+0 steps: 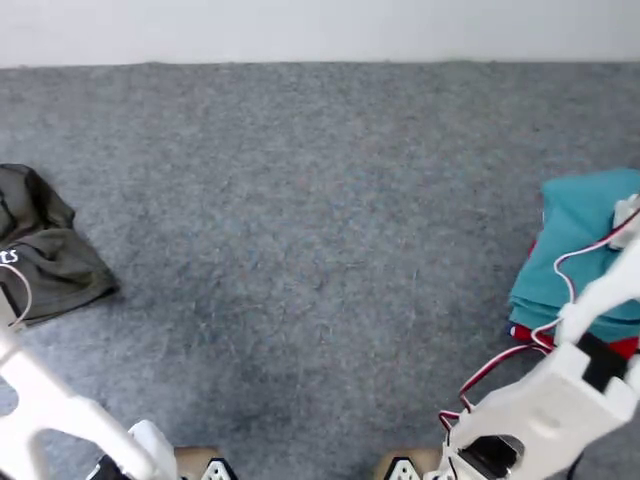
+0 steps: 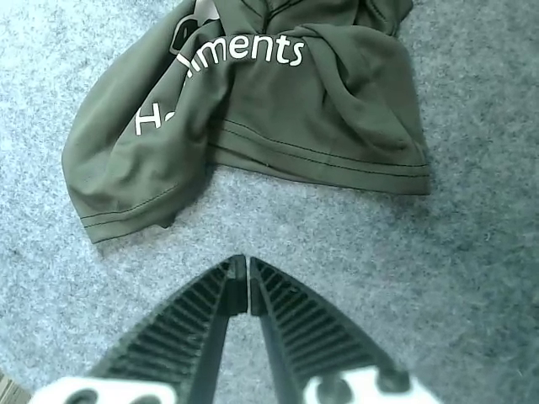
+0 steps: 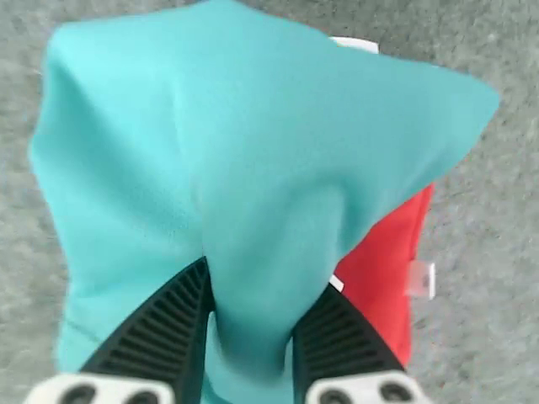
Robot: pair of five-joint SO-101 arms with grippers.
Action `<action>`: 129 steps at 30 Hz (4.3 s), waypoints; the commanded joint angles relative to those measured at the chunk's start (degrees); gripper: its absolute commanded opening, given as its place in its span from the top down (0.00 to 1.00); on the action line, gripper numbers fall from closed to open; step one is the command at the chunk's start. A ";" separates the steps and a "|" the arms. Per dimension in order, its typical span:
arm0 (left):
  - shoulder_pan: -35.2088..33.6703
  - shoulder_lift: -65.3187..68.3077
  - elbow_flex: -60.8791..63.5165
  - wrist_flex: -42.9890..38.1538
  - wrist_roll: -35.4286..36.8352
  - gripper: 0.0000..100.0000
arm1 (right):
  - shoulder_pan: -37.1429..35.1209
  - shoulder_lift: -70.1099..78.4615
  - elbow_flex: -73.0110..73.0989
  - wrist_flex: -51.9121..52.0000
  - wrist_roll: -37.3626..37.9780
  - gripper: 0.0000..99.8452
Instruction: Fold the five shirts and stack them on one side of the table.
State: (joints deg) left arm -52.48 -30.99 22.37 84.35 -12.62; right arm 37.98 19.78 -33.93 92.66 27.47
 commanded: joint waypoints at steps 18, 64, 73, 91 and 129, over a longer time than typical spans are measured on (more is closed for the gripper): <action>0.26 -1.05 -0.66 -0.53 -3.25 0.98 | -3.21 -6.73 -10.64 10.24 6.95 0.97; 0.18 -1.32 -0.31 -0.18 -3.25 0.98 | 9.98 15.08 -15.82 -7.16 23.03 0.99; 0.18 -1.14 -0.31 -0.18 -2.99 0.98 | -2.07 14.46 -29.19 2.07 23.03 0.99; 0.18 -1.32 -0.31 -0.18 -2.90 0.98 | -7.16 35.30 -44.75 0.04 22.95 0.99; 13.89 28.48 -12.09 -0.62 -15.12 0.82 | -22.64 -30.64 42.02 10.15 5.36 0.99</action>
State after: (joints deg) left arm -39.21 -7.25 16.84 84.18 -26.95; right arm 17.41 -5.19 2.11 100.66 33.63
